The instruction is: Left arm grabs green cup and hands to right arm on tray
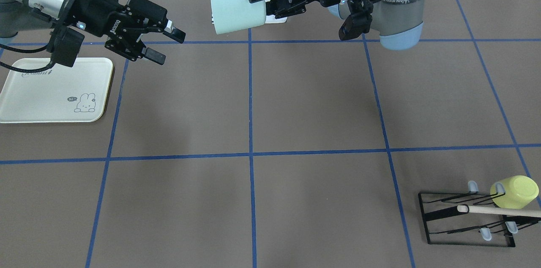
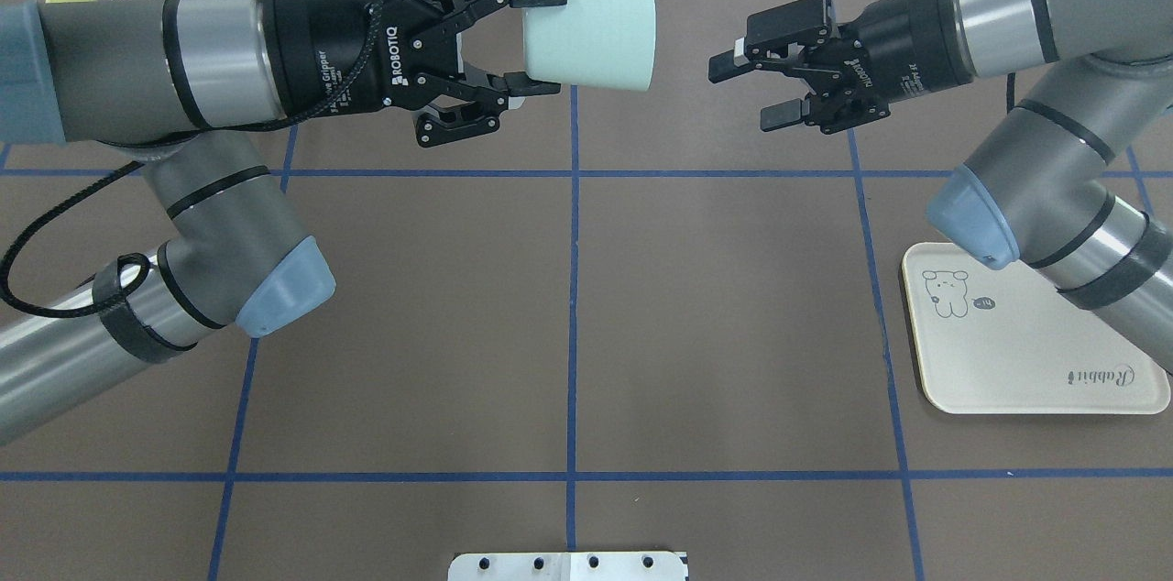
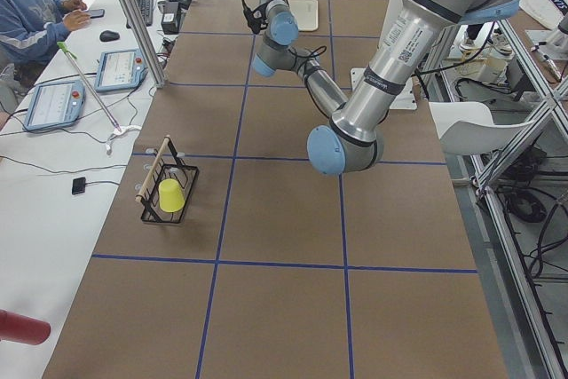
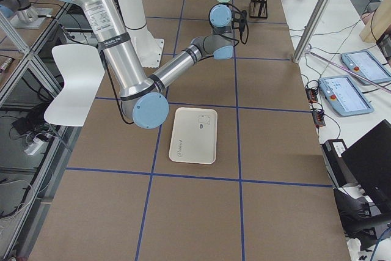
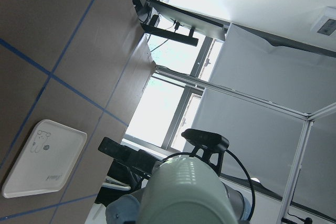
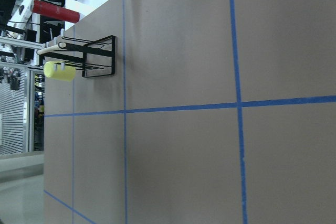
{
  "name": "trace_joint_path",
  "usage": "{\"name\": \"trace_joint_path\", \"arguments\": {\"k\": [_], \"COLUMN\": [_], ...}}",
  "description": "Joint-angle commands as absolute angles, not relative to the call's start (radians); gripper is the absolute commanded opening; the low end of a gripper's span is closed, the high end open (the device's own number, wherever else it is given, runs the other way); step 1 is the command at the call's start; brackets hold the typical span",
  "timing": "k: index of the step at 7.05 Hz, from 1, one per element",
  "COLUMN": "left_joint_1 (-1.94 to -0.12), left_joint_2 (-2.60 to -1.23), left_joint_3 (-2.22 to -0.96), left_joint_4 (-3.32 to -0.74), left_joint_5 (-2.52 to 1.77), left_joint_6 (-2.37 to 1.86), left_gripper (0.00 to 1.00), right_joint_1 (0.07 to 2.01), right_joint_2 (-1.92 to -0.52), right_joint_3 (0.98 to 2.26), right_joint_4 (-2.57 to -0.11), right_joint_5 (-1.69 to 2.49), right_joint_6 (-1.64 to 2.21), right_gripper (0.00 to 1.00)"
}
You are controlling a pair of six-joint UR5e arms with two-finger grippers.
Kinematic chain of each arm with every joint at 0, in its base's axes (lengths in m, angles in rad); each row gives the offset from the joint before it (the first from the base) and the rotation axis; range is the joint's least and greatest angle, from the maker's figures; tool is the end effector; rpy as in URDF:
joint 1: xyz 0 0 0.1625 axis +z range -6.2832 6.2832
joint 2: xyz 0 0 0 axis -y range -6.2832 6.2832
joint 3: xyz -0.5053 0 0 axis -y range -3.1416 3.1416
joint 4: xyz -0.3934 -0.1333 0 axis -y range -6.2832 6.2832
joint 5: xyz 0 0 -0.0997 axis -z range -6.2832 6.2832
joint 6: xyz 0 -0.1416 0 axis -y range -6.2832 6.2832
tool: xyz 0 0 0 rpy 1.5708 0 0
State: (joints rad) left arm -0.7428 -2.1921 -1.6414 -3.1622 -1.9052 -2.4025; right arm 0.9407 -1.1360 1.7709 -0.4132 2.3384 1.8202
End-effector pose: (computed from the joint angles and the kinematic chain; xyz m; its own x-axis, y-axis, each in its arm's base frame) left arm 0.4076 -0.4922 0.1595 -0.6614 -0.3405 -0.6683 -0.0487 0.9086 -0.4147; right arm -0.3294 -0.5111 0.2678 -0.1705 0.0676 0.9830 -0.1446 0.9851 -0.0928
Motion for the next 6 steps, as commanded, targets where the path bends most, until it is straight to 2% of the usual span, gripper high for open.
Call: {"name": "trace_joint_path", "arguments": {"k": [1,4,6], "left_joint_1": [-0.741,-0.711,-0.693], "left_joint_2": [-2.178,-2.18,-2.189], "left_joint_3": [-1.615,-1.615,-1.621], "left_joint_4": [-3.244,-3.264,-3.264], "left_joint_5": [-1.824,-1.813,-1.793], "left_joint_6": [-2.526,-2.534,-2.537], "left_gripper": [0.06,0.06,0.06], "right_joint_1": [0.907,0.78,0.744], "right_joint_2": [-1.135,-1.135,-1.135], "right_joint_3": [1.77,1.77,1.77], "right_joint_4": [-0.222,-0.028,-0.008], "right_joint_5": [2.245,2.043,1.999], "right_joint_6": [2.029,2.198,2.203], "right_gripper": [1.0,1.0,0.99]}}
